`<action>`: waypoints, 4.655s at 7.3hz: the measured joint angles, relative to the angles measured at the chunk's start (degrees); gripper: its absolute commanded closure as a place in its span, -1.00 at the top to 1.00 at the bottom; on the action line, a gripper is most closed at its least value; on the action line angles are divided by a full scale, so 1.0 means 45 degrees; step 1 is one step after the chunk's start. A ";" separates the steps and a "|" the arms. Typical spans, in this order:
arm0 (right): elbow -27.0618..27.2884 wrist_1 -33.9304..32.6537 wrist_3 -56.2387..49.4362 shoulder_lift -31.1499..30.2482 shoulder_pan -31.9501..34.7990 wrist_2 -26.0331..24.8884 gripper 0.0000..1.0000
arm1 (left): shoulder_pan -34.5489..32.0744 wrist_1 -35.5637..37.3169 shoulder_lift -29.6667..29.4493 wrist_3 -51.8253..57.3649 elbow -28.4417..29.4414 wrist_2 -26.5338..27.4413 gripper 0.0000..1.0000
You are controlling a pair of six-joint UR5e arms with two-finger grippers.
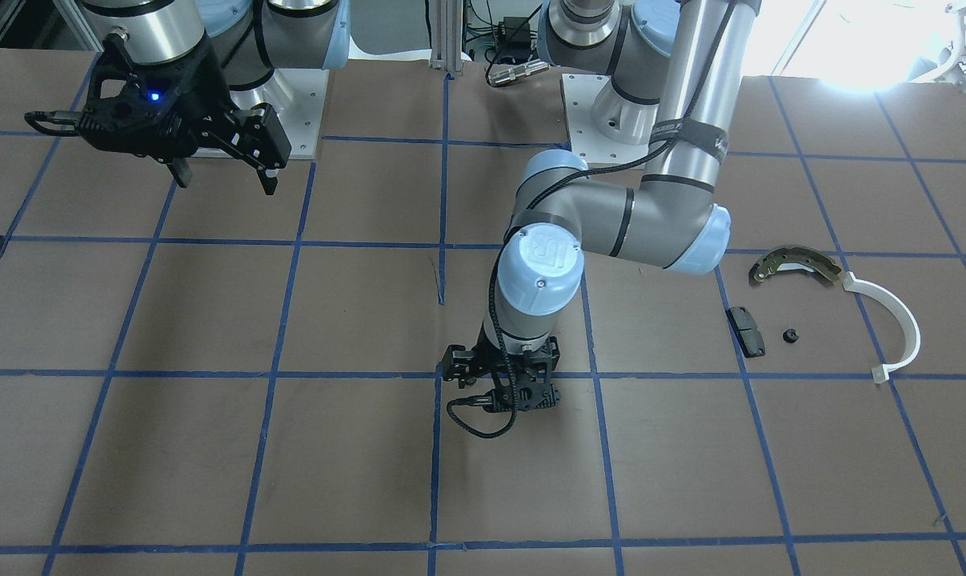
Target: Place bearing gear from tray to pile
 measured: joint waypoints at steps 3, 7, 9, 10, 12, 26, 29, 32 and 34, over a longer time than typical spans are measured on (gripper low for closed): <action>0.0006 0.0019 -0.0079 0.0025 0.0063 -0.0022 1.00 | -0.0585 0.0193 -0.0747 -0.0800 0.0161 0.0336 0.63; -0.0014 -0.0100 -0.0187 0.0034 0.0071 -0.0032 1.00 | -0.0681 0.0170 -0.0996 -0.0685 0.0178 0.0465 -0.89; 0.0003 -0.0024 -0.0305 -0.0032 0.0072 -0.0105 1.00 | -0.0682 0.0114 -0.0964 -0.0684 0.0189 0.0476 -1.00; -0.0001 -0.0013 -0.0324 -0.0030 0.0061 -0.0122 1.00 | -0.0661 0.0055 -0.0927 -0.0673 0.0211 0.0492 -1.00; -0.0010 -0.0033 -0.0336 -0.0028 0.0027 -0.0230 1.00 | 0.0003 -0.0683 -0.0458 0.0155 0.0371 0.0500 -1.00; -0.0110 -0.0031 -0.0669 -0.0051 -0.0067 -0.0785 1.00 | 1.1750 0.0073 0.0805 1.4752 -0.2506 0.1112 -0.95; -0.0168 -0.0103 -0.0740 -0.0065 -0.0037 -0.0718 1.00 | 1.1745 -0.0057 0.1163 1.4772 -0.2657 0.1111 0.83; -0.0159 -0.0109 -0.0807 -0.0082 -0.0032 -0.0662 1.00 | 1.1722 -0.0423 0.1319 1.4663 -0.2681 0.1009 1.00; -0.0165 -0.0124 -0.0816 -0.0082 0.0021 -0.0371 1.00 | 1.1408 -0.1145 0.1747 1.4372 -0.2469 0.0947 1.00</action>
